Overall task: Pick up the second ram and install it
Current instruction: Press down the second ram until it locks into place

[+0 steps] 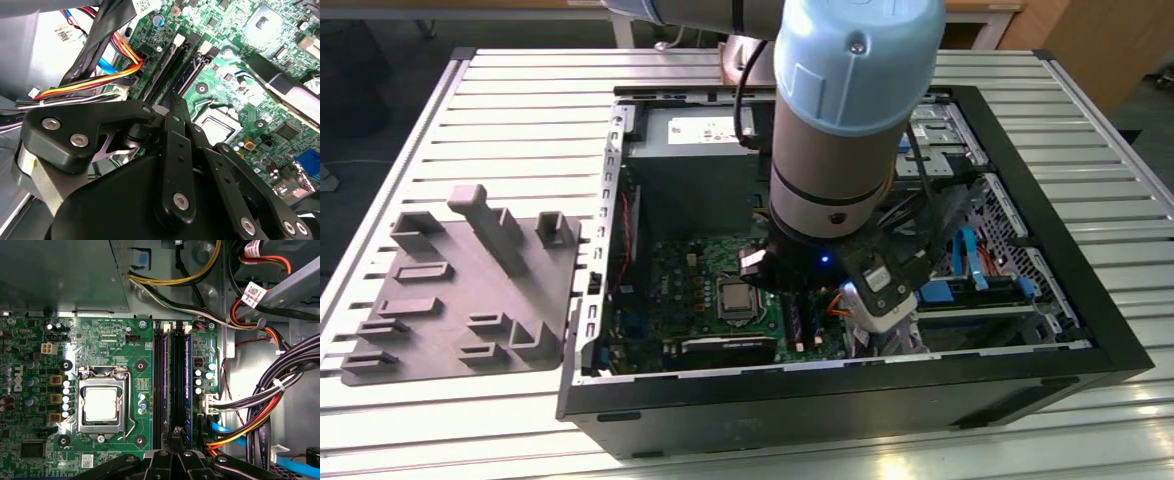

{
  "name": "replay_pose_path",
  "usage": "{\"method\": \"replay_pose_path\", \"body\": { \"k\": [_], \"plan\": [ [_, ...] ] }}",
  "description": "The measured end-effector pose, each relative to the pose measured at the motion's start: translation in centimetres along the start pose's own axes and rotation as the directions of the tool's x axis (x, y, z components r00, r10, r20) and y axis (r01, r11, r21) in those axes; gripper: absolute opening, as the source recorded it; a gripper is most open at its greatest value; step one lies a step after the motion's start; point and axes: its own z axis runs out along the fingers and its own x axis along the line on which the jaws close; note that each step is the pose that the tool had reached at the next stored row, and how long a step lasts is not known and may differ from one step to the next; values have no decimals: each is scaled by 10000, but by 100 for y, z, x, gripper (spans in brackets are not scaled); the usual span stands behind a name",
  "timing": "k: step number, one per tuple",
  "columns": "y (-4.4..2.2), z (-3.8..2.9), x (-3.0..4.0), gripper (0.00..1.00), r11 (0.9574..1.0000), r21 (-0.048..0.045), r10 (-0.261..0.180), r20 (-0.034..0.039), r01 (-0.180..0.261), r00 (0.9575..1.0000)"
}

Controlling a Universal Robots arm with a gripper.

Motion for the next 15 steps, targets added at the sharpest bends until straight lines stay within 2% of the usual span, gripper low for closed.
{"method": "replay_pose_path", "body": {
  "k": [9, 15],
  "plan": [
    [-7, 82, 5, 11, 10000, 12, 0, -3, 0, 10000],
    [-7, 95, 6, 11, 10000, 4, 0, 0, 0, 10000]
  ]
}}
